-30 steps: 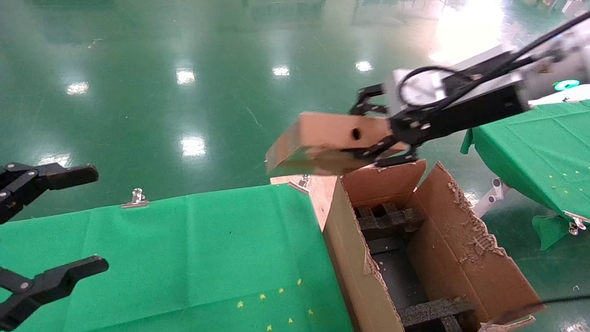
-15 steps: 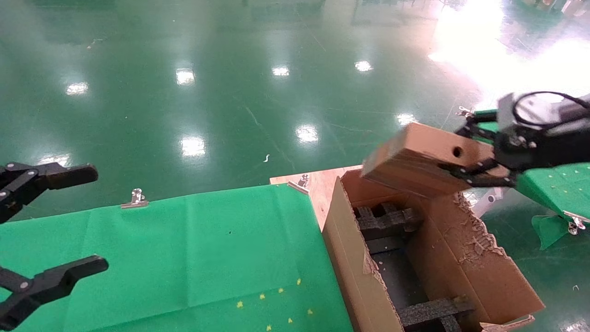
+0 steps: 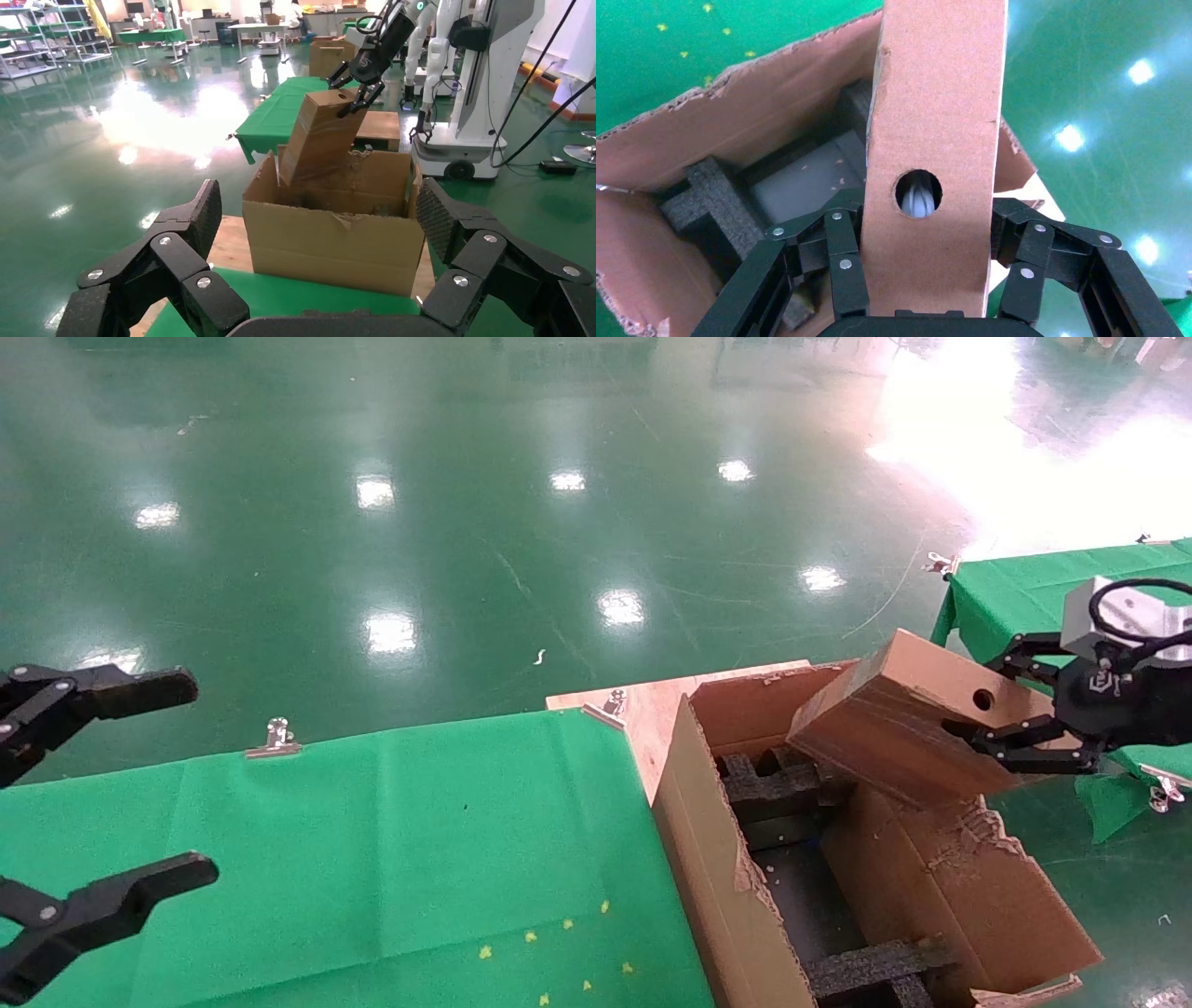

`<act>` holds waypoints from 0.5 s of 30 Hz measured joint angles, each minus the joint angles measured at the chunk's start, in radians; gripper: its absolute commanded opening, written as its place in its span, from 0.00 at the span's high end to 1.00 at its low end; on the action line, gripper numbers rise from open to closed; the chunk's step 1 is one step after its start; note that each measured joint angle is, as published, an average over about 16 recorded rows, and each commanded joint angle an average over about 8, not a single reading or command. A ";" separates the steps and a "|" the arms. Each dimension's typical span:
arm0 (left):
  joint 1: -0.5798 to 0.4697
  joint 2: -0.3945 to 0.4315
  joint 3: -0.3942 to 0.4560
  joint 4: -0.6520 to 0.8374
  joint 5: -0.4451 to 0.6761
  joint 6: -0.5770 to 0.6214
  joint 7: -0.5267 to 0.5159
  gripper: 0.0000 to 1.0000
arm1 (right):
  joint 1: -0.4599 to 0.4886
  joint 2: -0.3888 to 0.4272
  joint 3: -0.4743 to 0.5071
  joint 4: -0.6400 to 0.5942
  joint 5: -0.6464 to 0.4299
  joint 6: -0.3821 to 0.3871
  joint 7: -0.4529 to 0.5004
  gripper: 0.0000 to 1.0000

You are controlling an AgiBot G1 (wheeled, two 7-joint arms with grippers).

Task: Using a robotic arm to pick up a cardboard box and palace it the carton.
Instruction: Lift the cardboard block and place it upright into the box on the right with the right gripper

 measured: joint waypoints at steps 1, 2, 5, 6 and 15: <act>0.000 0.000 0.000 0.000 0.000 0.000 0.000 0.00 | -0.003 0.001 -0.001 -0.004 0.004 0.003 0.005 1.00; 0.000 0.000 0.000 0.000 0.000 0.000 0.000 0.00 | -0.007 0.001 -0.001 -0.009 0.008 0.006 0.011 1.00; 0.000 0.000 0.000 0.000 0.000 0.000 0.000 0.00 | -0.027 0.002 -0.001 -0.025 0.026 0.018 0.037 1.00; 0.000 0.000 0.000 0.000 0.000 0.000 0.000 0.00 | -0.037 0.002 0.000 -0.031 0.035 0.024 0.049 1.00; 0.000 0.000 0.000 0.000 0.000 0.000 0.000 0.00 | -0.181 0.009 0.012 -0.098 0.147 0.119 0.227 1.00</act>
